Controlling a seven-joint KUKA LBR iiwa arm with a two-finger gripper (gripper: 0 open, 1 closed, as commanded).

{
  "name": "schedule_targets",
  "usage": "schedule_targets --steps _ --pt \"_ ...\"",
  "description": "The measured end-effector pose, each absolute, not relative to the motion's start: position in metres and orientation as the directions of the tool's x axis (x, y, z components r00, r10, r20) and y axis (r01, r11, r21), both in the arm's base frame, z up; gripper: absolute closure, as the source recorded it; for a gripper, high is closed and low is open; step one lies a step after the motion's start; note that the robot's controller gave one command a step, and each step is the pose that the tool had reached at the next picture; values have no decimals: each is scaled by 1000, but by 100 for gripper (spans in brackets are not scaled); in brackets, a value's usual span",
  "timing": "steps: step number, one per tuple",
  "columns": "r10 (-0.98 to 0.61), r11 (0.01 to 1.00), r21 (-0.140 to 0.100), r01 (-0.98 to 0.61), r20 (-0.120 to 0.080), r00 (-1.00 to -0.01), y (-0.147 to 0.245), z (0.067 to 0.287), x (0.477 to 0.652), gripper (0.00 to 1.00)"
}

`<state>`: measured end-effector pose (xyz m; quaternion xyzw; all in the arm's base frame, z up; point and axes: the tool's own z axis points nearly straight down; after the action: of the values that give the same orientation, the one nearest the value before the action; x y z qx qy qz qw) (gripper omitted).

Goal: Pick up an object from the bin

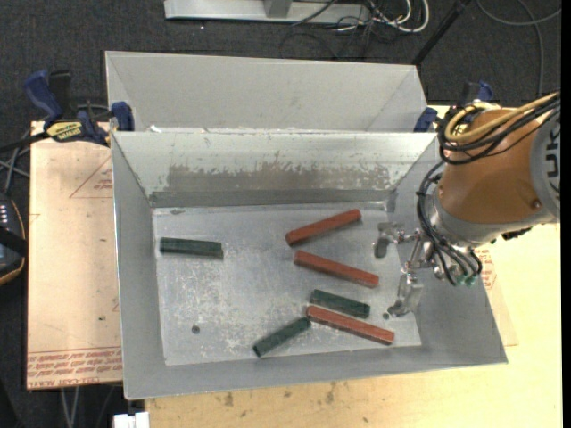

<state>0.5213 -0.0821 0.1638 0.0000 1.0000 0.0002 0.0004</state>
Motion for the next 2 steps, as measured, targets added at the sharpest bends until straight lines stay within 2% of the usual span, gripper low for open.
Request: schedule_targets --steps 1,2 --pt "103 995 1 103 -4 -995 -50 118 507 0" --pt "-74 997 1 -74 1 -997 -17 101 503 0"
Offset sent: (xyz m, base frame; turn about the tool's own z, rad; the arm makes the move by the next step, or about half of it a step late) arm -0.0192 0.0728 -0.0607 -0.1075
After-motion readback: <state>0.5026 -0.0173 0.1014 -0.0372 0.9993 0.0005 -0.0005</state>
